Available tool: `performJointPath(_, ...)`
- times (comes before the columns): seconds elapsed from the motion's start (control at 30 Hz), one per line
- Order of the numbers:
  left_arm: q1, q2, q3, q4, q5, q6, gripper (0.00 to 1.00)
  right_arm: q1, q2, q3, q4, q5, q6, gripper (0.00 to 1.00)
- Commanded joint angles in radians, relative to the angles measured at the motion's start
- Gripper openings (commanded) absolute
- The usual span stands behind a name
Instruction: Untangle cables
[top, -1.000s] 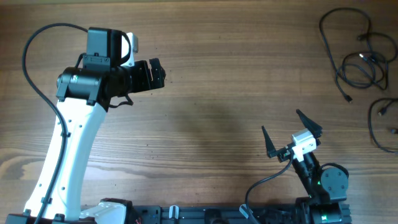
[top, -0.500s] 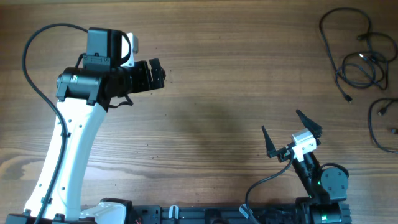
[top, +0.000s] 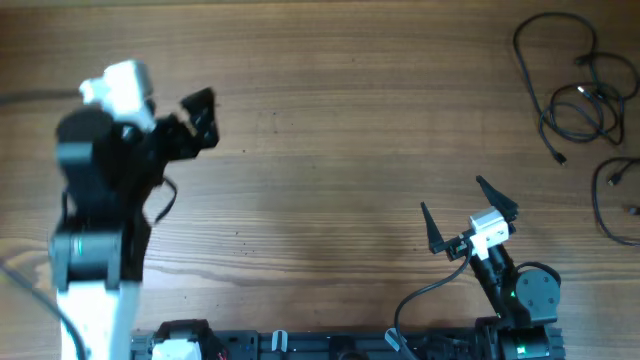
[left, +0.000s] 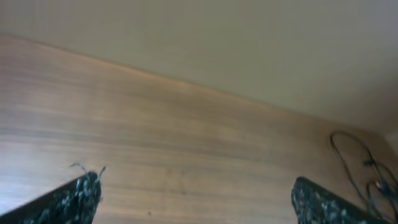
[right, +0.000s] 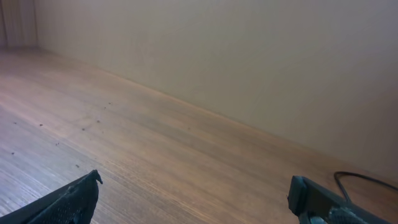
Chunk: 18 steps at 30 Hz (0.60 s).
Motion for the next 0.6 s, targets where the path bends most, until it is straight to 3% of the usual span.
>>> performJointPath(0.0, 0.068, -0.193, -0.229, 0.115, 0.045, 0.058, 1.0, 0.004, -0.003, -0.001, 0.003, 0.002, 0.017, 1.0)
performJointPath(0.17, 0.088, -0.434, -0.47, 0.27, 0.045, 0.146, 1.0, 0.004, -0.003, -0.001, 0.003, 0.002, 0.017, 1.0)
performJointPath(0.57, 0.063, -0.78, -0.854, 0.437, 0.033, 0.146, 1.0, 0.004, -0.003, -0.001, 0.003, 0.002, 0.017, 1.0)
